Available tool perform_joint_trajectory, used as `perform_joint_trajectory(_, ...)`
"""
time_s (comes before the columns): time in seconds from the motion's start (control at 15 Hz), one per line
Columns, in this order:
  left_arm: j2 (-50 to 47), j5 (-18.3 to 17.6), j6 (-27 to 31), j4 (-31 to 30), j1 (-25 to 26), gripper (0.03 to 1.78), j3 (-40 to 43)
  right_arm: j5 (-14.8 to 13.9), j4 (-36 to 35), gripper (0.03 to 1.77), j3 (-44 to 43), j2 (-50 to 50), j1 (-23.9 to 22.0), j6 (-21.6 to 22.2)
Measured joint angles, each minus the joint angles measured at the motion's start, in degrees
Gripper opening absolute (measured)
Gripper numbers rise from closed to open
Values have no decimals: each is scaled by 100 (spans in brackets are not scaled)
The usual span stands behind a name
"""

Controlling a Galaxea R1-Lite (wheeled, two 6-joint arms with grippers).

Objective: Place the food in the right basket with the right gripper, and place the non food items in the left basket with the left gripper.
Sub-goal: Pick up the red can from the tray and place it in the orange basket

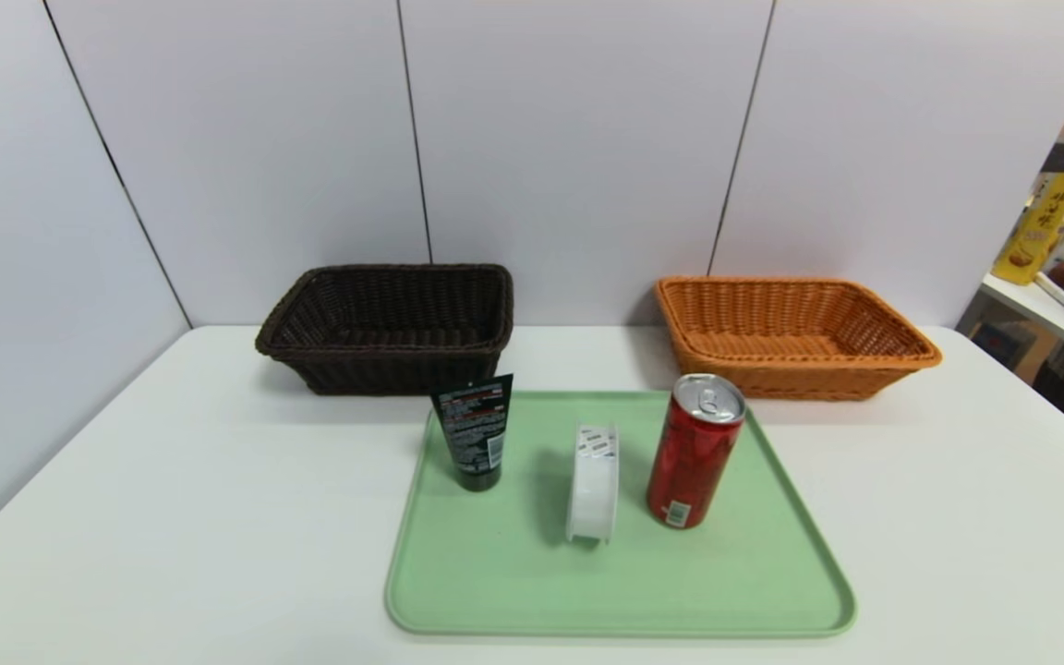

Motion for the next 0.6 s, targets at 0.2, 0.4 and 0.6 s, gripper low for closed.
perform_joint_trajectory(0.2,0,5,-2,0,0,169,0,0,0,170,0,0,0,-1)
perform_joint_trajectory(0.4,0,0,0,2,0,169,0,0,0,170,0,0,0,-6)
perform_joint_trajectory(0.6,0,2,0,0,0,169,0,0,-6,170,0,0,0,-17)
